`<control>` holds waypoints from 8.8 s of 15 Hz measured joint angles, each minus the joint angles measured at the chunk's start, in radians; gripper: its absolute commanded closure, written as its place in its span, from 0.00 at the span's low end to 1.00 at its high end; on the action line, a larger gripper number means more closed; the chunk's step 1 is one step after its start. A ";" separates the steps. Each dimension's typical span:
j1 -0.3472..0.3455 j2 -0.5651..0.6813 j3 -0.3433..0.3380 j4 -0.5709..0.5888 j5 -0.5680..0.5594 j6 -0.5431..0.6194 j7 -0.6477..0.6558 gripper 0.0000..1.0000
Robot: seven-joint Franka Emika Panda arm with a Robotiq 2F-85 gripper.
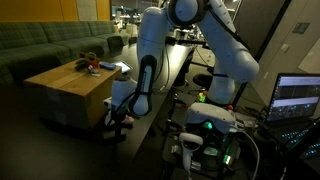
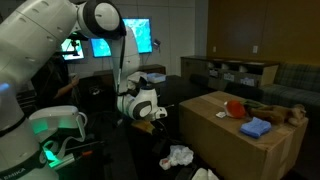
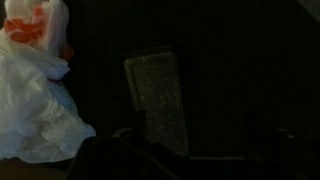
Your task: Put the white towel on the table, then the blue sponge on the box, the right duster on the table, the moose doll on the box, the duster on the table, the turnip plushie on the box, the plastic on the table and finally the first left duster on the box
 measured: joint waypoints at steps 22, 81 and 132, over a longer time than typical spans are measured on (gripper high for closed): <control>0.021 0.153 -0.079 0.121 0.000 0.039 0.000 0.30; -0.136 -0.155 -0.038 0.565 -0.010 -0.604 0.078 0.68; -0.320 -1.552 -0.087 -0.563 0.148 -0.810 0.178 0.00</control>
